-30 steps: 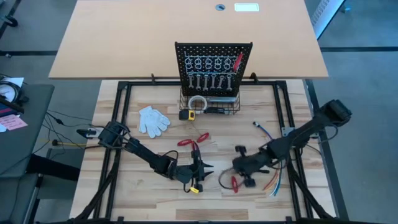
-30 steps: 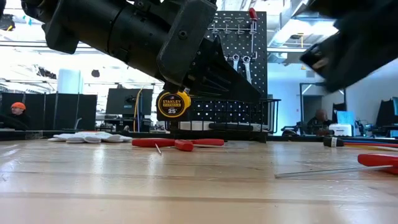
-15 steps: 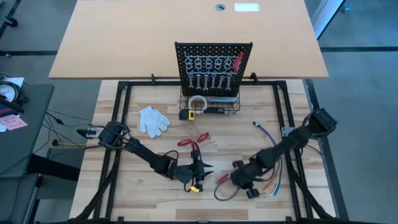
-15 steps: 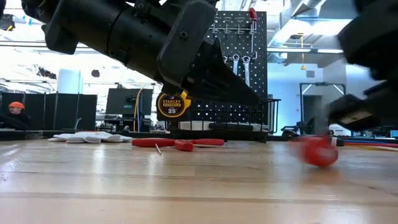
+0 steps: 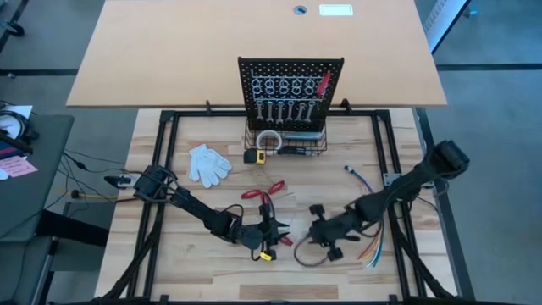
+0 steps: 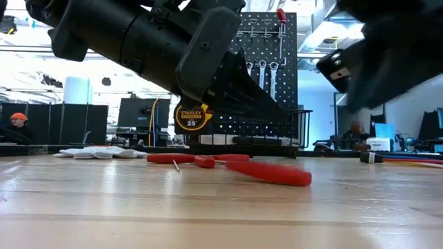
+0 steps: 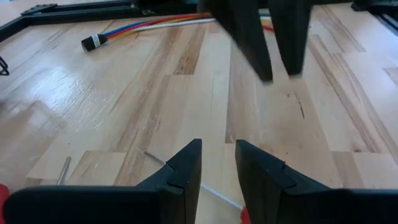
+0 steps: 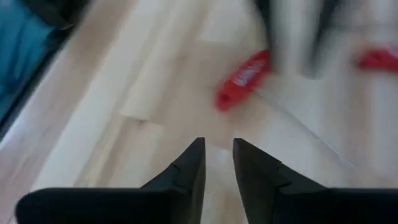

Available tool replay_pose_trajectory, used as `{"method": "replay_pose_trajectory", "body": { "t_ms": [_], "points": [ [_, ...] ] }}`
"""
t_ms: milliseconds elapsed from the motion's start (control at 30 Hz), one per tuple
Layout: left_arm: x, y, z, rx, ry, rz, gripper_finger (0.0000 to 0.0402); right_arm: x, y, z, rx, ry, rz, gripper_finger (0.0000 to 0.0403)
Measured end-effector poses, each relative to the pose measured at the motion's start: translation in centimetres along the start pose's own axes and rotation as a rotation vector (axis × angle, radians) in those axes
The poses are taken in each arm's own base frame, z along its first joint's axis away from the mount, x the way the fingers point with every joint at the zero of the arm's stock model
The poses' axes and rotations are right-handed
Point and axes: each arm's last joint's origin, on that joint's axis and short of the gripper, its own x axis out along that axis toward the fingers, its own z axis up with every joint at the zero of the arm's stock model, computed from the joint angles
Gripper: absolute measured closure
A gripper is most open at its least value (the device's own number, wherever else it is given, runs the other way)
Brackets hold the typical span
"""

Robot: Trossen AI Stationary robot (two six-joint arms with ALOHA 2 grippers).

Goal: Hang tools onto peg board
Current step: Hang the red allen wrench on the peg board

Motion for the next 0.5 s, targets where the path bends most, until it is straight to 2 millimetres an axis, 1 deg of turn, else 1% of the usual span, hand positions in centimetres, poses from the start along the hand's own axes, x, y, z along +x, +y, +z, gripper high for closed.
{"method": "replay_pose_trajectory", "body": {
  "t_ms": [100, 200, 267, 400, 500],
  "points": [
    [0.0, 0.0, 0.0, 0.003, 0.004, 0.001, 0.0306, 1.6, -1.4, 0.3, -0.074, -0.006, -0.038, 0.0275],
    [-0.2, -0.1, -0.1, 0.026, 0.032, 0.001, 0.0306, 2.9, -3.5, 0.0, -0.178, 0.037, -0.078, 0.0247],
    [-0.8, -0.3, -0.1, 0.054, 0.062, -0.009, 0.0306, 3.7, -5.0, -0.4, -0.215, 0.058, -0.059, 0.0235],
    [-1.9, -1.1, 0.1, 0.09, 0.109, -0.089, 0.0306, 4.8, -8.0, -1.2, -0.182, 0.08, -0.048, 0.0228],
    [-2.0, -1.4, 0.0, 0.077, 0.126, -0.167, 0.0306, 5.1, -9.3, -1.7, -0.108, 0.106, -0.038, 0.0234]
  ]
}}
